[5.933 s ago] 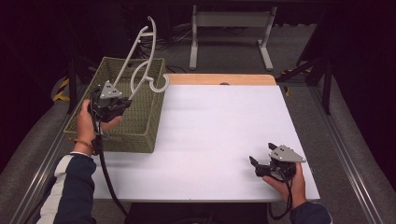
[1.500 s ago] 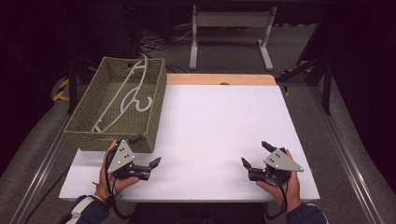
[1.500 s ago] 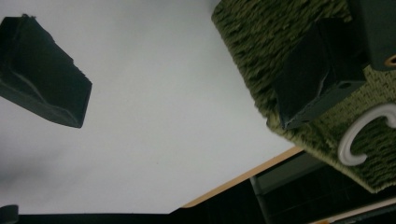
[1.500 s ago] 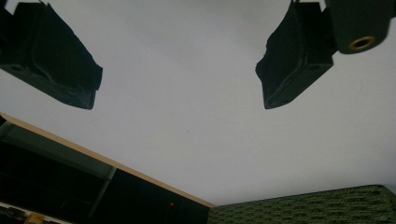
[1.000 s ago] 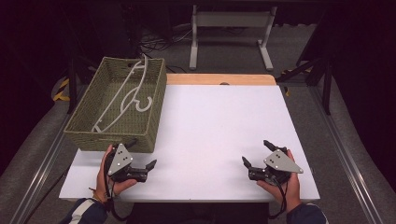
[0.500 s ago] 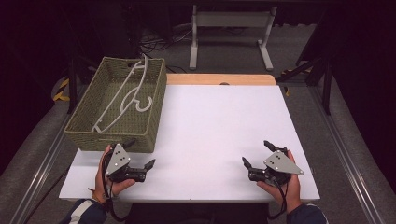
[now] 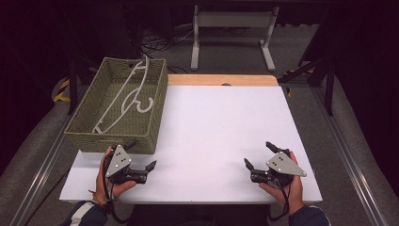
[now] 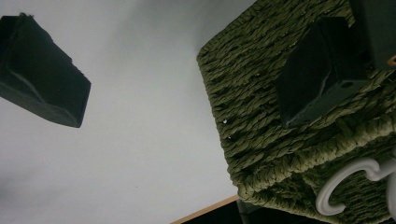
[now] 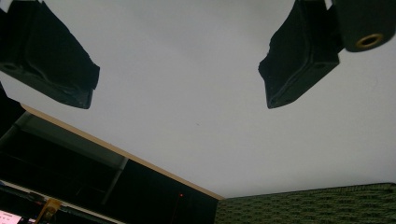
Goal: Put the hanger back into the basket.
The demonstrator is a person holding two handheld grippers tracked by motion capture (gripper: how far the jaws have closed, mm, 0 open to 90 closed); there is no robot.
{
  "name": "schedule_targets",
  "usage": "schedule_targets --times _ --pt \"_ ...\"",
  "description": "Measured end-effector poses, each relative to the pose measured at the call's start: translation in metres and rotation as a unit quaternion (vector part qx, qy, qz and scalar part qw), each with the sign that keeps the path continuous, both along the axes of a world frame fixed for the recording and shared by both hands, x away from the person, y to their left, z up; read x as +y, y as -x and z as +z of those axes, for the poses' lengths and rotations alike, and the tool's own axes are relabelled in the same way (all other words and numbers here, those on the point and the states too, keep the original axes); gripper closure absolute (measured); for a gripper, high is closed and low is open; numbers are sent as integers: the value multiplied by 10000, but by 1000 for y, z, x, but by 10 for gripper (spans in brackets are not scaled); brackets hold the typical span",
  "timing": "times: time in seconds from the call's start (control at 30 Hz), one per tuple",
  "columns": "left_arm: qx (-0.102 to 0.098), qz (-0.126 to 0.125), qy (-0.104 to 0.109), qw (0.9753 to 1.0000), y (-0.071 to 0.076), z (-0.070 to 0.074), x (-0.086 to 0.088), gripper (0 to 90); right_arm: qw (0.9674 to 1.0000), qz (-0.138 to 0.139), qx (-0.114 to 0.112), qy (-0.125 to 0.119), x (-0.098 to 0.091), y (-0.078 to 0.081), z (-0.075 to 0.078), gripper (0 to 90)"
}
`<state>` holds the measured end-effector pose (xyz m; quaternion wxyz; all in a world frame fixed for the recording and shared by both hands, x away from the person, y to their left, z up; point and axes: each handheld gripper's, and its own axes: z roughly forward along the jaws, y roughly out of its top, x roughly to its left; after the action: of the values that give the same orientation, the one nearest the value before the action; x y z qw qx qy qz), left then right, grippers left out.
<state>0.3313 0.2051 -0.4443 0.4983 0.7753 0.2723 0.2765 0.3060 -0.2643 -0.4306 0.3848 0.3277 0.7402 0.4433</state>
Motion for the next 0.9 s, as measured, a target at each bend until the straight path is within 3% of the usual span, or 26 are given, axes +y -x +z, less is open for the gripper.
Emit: schedule_targets --times 0.9 --pt "42 22 -22 10000 -3 -1 0 40 10000 -3 16 1 -1 -2 0 100"
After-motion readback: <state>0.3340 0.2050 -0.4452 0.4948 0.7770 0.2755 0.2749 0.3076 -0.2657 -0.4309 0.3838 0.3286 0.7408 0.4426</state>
